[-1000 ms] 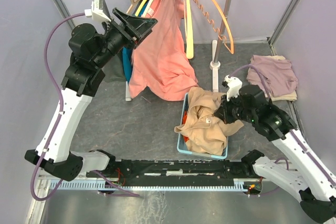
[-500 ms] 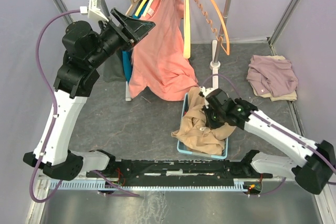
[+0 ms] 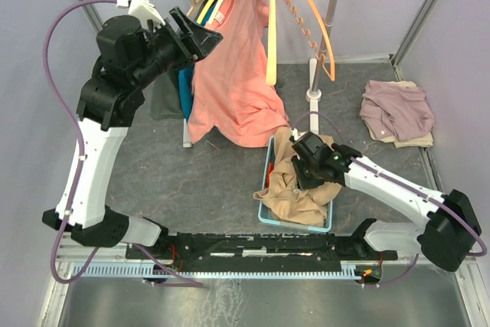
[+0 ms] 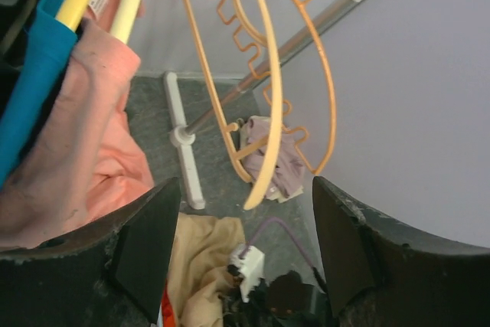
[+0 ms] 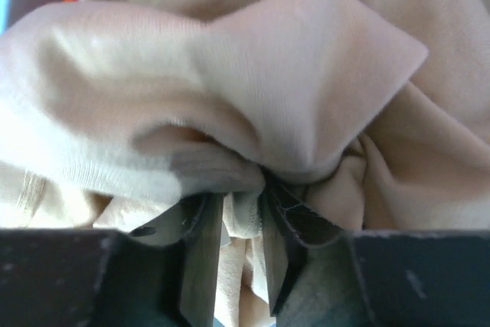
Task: Remove the t-shirt from the hanger
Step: Place the T-shirt in the bin.
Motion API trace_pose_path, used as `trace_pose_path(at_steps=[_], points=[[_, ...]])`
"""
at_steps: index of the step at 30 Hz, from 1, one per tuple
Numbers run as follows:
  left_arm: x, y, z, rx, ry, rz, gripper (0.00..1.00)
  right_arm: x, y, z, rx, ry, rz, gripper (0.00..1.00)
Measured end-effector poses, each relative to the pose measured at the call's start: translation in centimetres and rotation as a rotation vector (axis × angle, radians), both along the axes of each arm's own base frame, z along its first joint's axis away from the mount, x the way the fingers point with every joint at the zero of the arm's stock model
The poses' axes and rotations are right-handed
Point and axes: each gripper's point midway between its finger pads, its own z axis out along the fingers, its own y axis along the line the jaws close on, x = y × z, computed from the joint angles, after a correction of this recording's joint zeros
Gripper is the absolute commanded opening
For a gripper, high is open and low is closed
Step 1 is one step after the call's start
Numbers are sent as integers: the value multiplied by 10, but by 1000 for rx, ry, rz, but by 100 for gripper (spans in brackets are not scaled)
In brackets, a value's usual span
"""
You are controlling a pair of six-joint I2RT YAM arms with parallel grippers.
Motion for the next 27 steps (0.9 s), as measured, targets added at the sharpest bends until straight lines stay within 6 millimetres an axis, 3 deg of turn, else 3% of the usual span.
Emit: trace_pose_path(at_steps=[4, 7, 12, 19, 27], points=[[24, -2, -19, 83, 26, 27, 78, 2, 2, 18, 58, -53, -13, 40], [43, -6, -34, 138, 49, 43, 79, 7, 5, 44, 111, -117, -15, 41], [70, -8, -42, 207, 46, 74, 79, 22, 15, 115, 235, -289, -3, 43], [76, 2, -34, 234, 14, 129, 79, 26, 13, 203, 368, -492, 32, 44], [79, 8, -29, 232, -2, 169, 79, 33, 17, 257, 408, -609, 82, 45]])
